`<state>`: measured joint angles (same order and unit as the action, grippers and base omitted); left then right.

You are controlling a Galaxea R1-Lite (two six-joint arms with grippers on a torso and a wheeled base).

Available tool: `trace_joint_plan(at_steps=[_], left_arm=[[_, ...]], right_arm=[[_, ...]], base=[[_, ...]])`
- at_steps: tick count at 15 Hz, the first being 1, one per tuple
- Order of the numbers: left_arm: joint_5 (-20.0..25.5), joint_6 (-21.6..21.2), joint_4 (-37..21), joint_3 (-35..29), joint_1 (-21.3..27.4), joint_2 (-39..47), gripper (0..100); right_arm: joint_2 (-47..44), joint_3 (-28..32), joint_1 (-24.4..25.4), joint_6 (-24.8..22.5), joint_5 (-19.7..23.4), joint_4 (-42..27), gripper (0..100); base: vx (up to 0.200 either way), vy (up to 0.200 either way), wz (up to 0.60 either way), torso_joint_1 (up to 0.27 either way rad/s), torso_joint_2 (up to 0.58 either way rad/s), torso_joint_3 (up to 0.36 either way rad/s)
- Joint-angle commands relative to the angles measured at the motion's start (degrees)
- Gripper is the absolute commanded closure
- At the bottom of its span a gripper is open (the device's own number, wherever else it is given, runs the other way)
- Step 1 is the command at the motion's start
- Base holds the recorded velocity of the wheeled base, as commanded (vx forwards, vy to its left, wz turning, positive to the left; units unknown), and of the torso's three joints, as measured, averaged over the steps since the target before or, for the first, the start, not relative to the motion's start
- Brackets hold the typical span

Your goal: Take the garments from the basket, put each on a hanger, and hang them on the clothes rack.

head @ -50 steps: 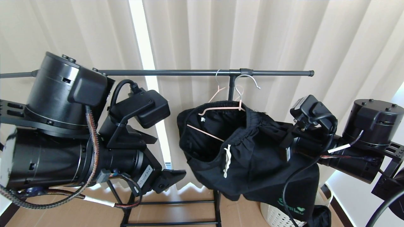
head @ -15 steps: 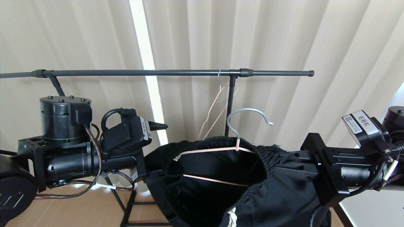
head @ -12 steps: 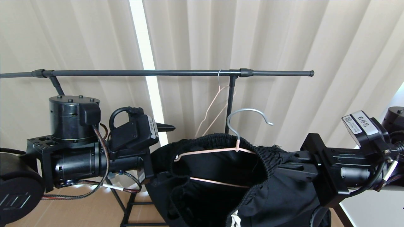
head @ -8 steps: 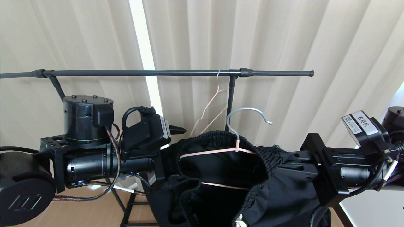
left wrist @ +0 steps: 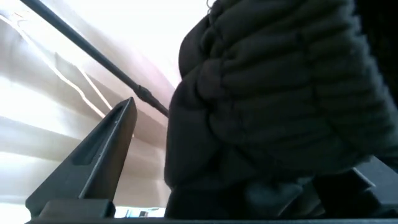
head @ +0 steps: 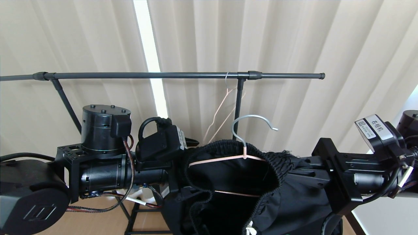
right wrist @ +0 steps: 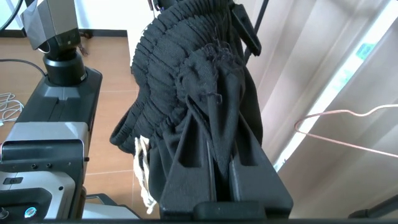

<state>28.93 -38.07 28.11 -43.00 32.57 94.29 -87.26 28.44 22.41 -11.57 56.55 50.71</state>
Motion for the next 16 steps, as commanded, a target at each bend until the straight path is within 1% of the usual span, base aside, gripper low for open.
trace_joint_plan(at_steps=[1,6,8,11,12,14,16], left_arm=[[-0.01,0.01,0.01,0.02,0.12,0.01,100],[0.08,0.01,0.10,0.72,0.91,-1.31,100],[0.08,0.10,0.10,0.72,0.91,-1.48,100],[0.08,0.19,0.10,0.72,0.56,-1.83,100],[0.08,0.37,0.10,0.72,0.47,-1.83,100],[-0.01,3.18,0.10,0.90,-0.05,-3.24,100],[-0.01,3.71,0.10,1.34,-1.11,-4.65,100]], right_arm=[[-0.28,0.12,0.01,-0.03,0.05,0.09,100],[-0.81,0.30,0.01,-0.03,-0.13,0.09,100],[-1.51,0.74,-1.58,-0.03,0.05,-0.18,100],[-2.74,0.91,-2.28,-0.12,0.14,-0.09,100],[-2.92,0.91,-2.54,-0.21,0.14,-0.09,0],[-3.62,1.09,-4.74,-0.47,0.23,0.00,0],[-3.97,1.27,-6.76,-1.18,0.23,0.09,0]], base=[[0.000,0.000,0.00,0.000,0.00,0.000],[0.000,0.000,0.00,0.000,0.00,0.000],[0.000,0.000,0.00,0.000,0.00,0.000],[0.000,0.000,0.00,0.000,0.00,0.000],[0.000,0.000,0.00,0.000,0.00,0.000],[0.000,0.000,0.00,0.000,0.00,0.000],[0.000,0.000,0.00,0.000,0.00,0.000]])
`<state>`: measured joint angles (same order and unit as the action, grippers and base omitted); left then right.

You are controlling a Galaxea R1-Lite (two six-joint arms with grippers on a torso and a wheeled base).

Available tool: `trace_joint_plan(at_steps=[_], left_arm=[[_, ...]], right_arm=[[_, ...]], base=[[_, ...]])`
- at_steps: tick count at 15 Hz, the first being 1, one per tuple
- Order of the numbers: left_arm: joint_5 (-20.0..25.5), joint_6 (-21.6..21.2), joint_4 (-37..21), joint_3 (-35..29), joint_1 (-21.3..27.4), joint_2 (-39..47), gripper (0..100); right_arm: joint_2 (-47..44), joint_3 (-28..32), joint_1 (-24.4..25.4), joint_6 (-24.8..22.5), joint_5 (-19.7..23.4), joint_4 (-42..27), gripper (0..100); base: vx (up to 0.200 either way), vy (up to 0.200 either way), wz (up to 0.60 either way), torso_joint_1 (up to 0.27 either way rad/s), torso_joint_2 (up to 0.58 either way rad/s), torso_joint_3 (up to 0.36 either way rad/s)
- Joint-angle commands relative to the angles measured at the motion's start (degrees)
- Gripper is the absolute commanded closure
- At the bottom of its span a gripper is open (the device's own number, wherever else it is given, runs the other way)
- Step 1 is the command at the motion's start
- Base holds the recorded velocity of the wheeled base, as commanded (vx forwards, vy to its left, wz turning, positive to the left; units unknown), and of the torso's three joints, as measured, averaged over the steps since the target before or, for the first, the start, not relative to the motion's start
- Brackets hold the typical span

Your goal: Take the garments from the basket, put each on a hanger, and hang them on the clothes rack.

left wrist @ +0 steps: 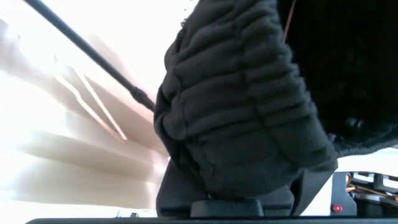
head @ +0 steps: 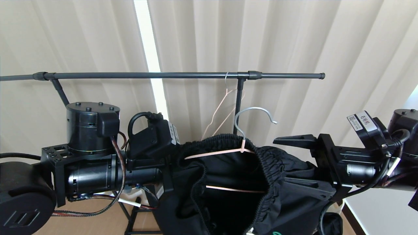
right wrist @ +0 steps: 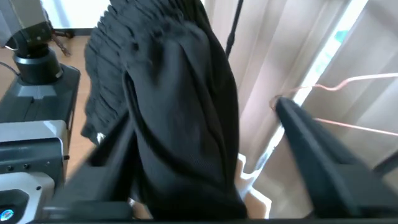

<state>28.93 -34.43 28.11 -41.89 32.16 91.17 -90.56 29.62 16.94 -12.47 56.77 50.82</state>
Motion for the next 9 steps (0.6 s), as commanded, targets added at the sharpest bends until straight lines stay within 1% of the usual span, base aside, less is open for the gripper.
trace_joint_plan(at_steps=[1,2,5,6,8,9], left_arm=[[-0.01,0.15,0.10,0.84,-1.22,-2.32,100],[0.08,0.24,0.10,1.72,-1.48,-3.37,100],[-0.01,0.24,0.10,4.45,-3.51,-5.83,100],[-0.01,0.24,0.10,4.62,-3.86,-6.18,100],[-0.01,2.43,0.01,4.97,-5.00,-8.29,100],[-0.10,3.84,0.01,5.24,-5.70,-9.52,100]], right_arm=[[-0.67,0.35,-2.36,-1.77,0.09,-0.02,0],[-0.67,0.52,-3.50,-2.82,0.53,-0.02,0],[0.21,1.05,-7.10,-2.91,4.93,-0.02,0],[0.21,0.96,-7.28,-2.91,5.28,-0.02,0],[0.30,0.44,-7.28,-4.14,5.98,-0.02,0],[0.30,0.00,-7.28,-5.90,6.69,-0.02,0]], base=[[0.000,0.000,0.00,0.000,0.00,0.000],[0.000,0.000,0.00,0.000,0.00,0.000],[0.000,0.000,0.00,0.000,0.00,0.000],[0.000,0.000,0.00,0.000,0.00,0.000],[0.000,0.000,0.00,0.000,0.00,0.000],[0.000,0.000,0.00,0.000,0.00,0.000]])
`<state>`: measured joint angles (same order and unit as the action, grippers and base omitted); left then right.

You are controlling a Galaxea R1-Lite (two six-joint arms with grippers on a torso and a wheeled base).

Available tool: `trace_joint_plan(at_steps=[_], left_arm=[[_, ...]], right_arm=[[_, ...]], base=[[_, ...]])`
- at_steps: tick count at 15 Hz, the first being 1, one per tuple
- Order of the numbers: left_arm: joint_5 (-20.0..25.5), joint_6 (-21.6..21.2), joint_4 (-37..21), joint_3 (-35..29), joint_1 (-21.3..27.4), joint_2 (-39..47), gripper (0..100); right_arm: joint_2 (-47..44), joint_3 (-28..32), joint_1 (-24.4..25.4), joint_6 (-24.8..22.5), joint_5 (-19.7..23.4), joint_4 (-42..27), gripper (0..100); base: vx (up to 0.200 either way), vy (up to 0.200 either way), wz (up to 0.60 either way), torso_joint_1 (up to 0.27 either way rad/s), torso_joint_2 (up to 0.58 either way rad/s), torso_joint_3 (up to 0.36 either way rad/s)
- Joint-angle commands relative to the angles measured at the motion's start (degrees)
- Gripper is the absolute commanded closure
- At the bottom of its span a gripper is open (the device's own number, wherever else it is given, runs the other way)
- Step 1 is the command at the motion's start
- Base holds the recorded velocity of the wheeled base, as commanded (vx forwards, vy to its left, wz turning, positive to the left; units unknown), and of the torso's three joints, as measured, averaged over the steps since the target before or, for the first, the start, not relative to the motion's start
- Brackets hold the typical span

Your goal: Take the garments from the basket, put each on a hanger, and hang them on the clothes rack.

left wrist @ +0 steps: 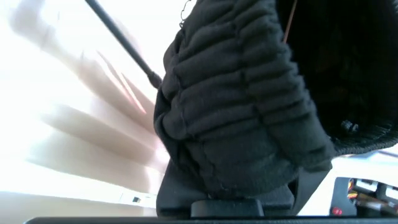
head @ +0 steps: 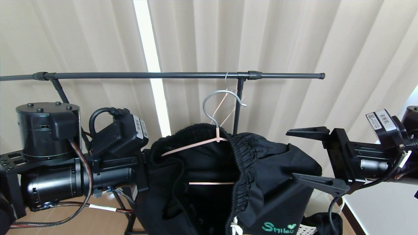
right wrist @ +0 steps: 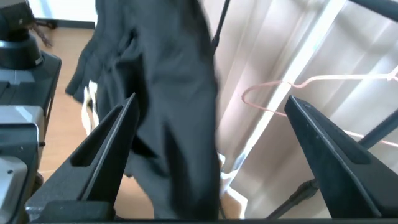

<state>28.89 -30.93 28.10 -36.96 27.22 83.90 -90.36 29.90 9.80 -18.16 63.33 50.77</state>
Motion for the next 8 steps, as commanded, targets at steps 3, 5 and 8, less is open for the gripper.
trace_joint_plan(at_steps=[3,5,8], left_arm=[[-0.06,2.19,-0.15,1.54,-3.32,-4.62,100],[-0.15,3.86,-0.24,2.95,-3.84,-6.11,100],[-0.06,4.21,-0.24,3.04,-5.25,-7.34,100]], right_arm=[[-1.14,-0.99,-0.13,-3.11,0.30,-0.06,0],[-2.10,-0.90,-0.13,-3.55,0.30,-0.06,0],[-7.11,-0.28,-0.31,-6.27,0.13,-0.06,0]], base=[[0.000,0.000,0.00,0.000,0.00,0.000],[0.000,0.000,0.00,0.000,0.00,0.000],[0.000,0.000,0.00,0.000,0.00,0.000]])
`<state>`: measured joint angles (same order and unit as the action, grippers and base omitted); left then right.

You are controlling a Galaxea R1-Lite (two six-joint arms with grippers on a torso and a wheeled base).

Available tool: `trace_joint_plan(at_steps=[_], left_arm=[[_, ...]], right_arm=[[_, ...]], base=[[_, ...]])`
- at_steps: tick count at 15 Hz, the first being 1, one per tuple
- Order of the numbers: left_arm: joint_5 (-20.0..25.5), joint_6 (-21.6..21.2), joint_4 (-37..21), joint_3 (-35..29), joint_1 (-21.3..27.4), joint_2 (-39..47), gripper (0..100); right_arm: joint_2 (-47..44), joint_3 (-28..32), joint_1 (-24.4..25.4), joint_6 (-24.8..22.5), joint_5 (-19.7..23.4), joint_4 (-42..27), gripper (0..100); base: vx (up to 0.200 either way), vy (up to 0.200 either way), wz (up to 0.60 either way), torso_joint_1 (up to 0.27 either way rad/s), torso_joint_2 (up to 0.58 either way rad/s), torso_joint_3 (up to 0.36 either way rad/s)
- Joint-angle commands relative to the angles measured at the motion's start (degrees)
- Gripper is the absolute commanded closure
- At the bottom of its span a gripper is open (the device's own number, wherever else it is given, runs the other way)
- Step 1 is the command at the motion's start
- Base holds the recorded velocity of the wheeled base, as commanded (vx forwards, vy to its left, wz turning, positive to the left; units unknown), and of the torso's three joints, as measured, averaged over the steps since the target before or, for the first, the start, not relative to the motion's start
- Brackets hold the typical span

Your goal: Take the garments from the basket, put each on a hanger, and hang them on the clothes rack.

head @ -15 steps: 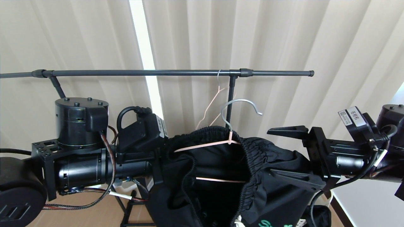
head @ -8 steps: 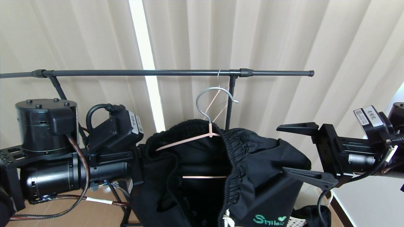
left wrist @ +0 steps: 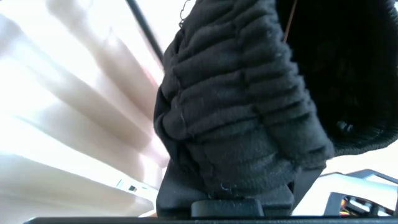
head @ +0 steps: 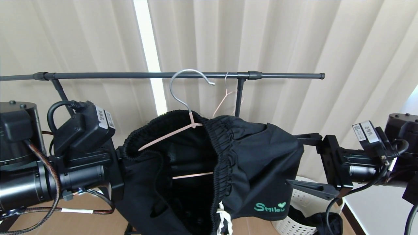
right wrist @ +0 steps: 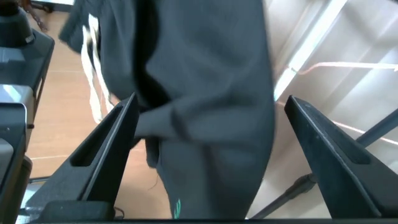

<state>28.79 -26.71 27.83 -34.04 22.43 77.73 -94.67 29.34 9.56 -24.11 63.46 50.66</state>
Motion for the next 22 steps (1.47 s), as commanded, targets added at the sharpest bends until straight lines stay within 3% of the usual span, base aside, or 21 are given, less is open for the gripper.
trace_joint_plan(at_steps=[1,6,7,12,17,22], left_arm=[[0.03,0.17,0.03,0.11,-0.55,-1.35,100],[0.12,0.17,0.03,0.81,-0.46,-2.49,100],[0.12,0.17,0.03,0.99,-0.37,-2.67,100],[0.03,0.43,-0.59,1.78,-0.37,-3.81,100],[0.12,1.05,-6.91,2.31,-1.25,-8.73,100],[0.30,1.40,-7.88,3.27,-3.71,-10.14,100]], right_arm=[[-3.41,0.36,-0.07,-0.58,-0.01,0.05,0],[-7.54,2.21,-1.30,-0.94,-0.18,0.05,0],[-7.81,2.39,-1.38,-1.20,-0.18,0.05,100],[-7.81,3.70,-3.84,-1.11,-0.27,-0.04,100],[-9.13,6.96,-8.68,-1.02,-0.01,-0.21,100],[-11.94,8.80,-10.96,-0.94,-0.10,-0.21,100]], base=[[0.000,0.000,0.00,0.000,0.00,0.000],[0.000,0.000,0.00,0.000,0.00,0.000],[0.000,0.000,0.00,0.000,0.00,0.000],[0.000,0.000,0.00,0.000,0.00,0.000],[0.000,0.000,0.00,0.000,0.00,0.000],[0.000,0.000,0.00,0.000,0.00,0.000]])
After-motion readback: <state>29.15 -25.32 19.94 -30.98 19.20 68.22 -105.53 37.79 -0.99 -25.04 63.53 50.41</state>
